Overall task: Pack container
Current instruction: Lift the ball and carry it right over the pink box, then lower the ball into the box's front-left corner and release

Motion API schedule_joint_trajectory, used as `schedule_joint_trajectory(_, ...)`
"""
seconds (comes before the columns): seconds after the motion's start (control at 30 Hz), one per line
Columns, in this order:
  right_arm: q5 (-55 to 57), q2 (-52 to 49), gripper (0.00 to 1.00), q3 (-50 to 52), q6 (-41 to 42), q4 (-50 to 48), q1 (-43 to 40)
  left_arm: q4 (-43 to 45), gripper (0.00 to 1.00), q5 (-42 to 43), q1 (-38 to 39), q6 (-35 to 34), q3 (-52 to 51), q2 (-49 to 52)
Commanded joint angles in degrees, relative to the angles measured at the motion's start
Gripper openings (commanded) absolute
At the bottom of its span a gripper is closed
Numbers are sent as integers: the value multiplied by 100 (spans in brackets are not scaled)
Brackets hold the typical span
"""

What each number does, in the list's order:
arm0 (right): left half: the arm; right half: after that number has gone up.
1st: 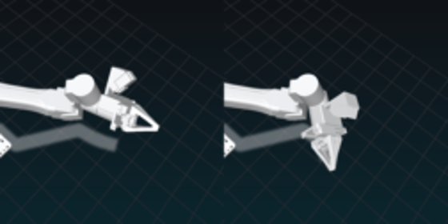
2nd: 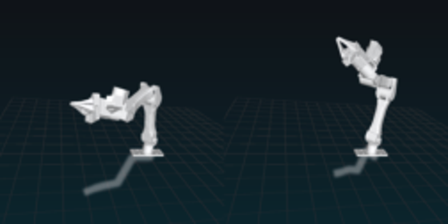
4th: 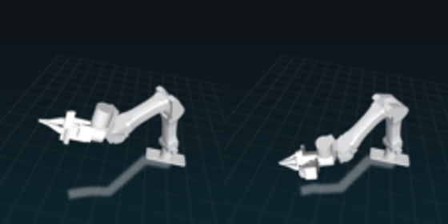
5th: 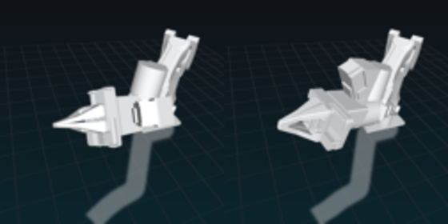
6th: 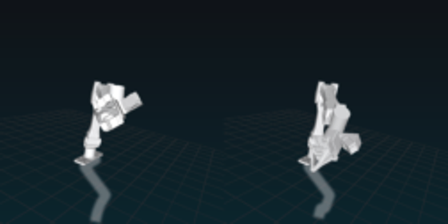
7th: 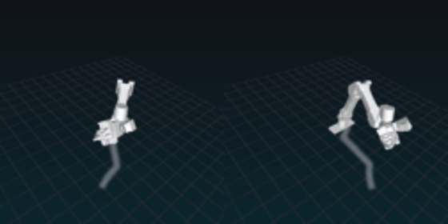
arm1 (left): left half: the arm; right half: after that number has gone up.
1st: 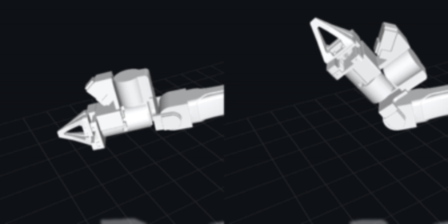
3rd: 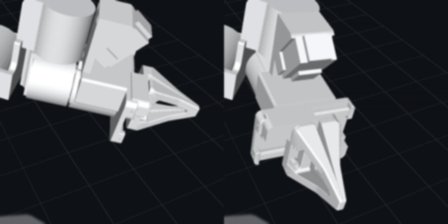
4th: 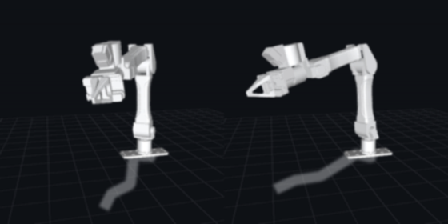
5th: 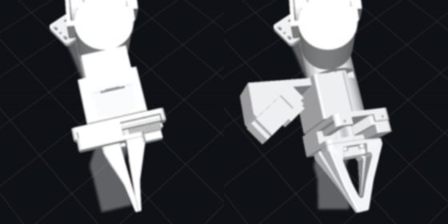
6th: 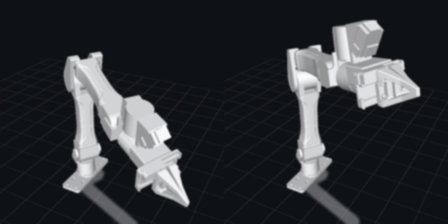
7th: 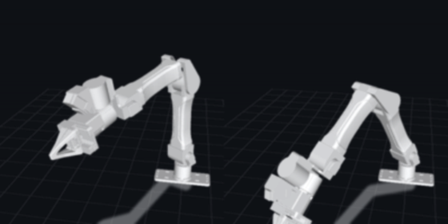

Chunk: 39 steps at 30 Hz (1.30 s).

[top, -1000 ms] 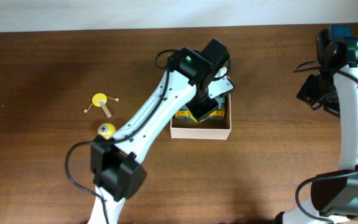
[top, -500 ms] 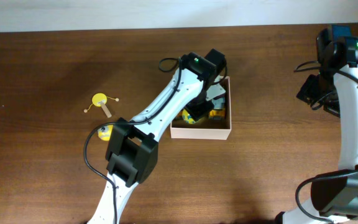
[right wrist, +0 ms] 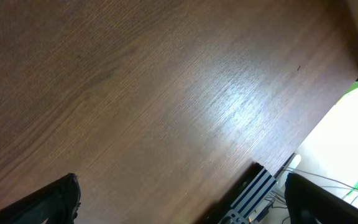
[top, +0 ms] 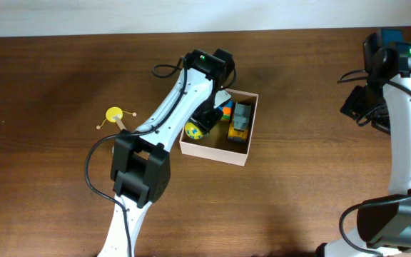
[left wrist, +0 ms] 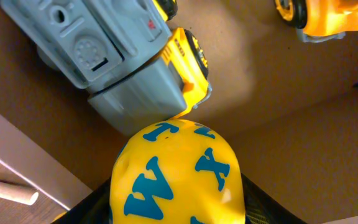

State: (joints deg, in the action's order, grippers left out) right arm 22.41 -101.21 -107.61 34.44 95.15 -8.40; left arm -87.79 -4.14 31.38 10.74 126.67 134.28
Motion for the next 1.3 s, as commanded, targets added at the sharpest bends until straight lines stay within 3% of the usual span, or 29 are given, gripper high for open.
schedule_joint_trajectory(0.0, 26, 22, 99, -13, 57, -2, -24, -22, 54, -57, 35, -90, 87, 0)
schedule_joint_trajectory(0.4, 26, 22, 99, -13, 57, -2, -24, -463, 53, 177, 87, -85, 87, 0)
schedule_joint_trajectory(0.67, 26, 22, 99, -13, 59, -4, -24, -439, 77, 179, 94, -85, 87, 0)
schedule_joint_trajectory(1.0, 26, 22, 99, -13, 57, -2, -24, -313, 76, 179, 387, -85, 90, 0)
schedule_joint_trajectory(1.27, 26, 22, 99, -13, 57, -4, -24, 79, 76, 133, 1062, 50, 90, 0)
